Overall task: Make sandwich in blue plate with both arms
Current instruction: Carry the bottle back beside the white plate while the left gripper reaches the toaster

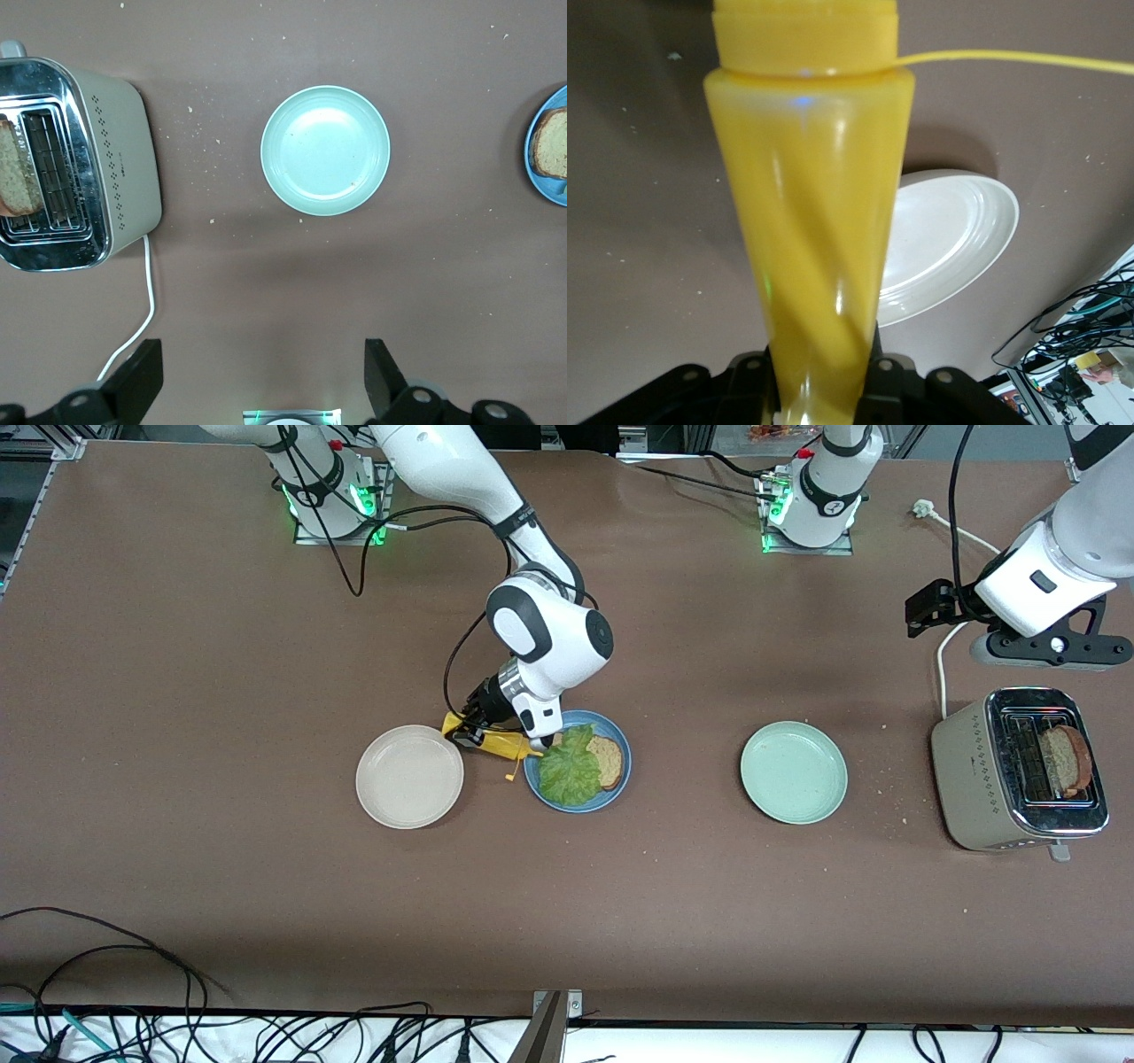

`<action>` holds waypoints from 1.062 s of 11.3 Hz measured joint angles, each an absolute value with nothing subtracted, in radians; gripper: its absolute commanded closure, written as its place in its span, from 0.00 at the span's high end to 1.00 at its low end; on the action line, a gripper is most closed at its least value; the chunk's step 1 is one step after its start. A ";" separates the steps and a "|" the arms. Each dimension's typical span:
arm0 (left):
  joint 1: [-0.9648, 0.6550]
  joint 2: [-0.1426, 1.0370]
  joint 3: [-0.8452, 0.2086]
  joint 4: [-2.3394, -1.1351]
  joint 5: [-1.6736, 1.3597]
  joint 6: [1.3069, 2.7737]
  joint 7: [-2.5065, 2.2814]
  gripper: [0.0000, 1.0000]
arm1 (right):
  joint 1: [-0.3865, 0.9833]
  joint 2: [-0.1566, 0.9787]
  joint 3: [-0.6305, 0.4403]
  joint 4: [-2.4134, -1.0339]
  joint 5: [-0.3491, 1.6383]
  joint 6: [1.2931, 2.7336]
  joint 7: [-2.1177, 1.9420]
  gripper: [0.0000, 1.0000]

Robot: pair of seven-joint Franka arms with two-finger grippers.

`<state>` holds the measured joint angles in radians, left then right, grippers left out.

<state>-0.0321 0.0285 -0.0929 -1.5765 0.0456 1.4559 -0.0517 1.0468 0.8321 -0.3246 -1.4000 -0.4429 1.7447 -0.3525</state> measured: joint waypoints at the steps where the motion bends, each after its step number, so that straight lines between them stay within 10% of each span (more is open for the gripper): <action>1: -0.024 0.030 -0.093 -1.576 0.046 1.456 -0.052 1.00 | 1.048 0.832 -0.322 -1.397 -0.444 1.744 -0.352 0.00; 12: 0.377 0.391 -0.080 -1.426 0.058 1.665 0.250 1.00 | 0.988 0.807 -0.293 -1.370 -0.438 1.745 -0.349 0.00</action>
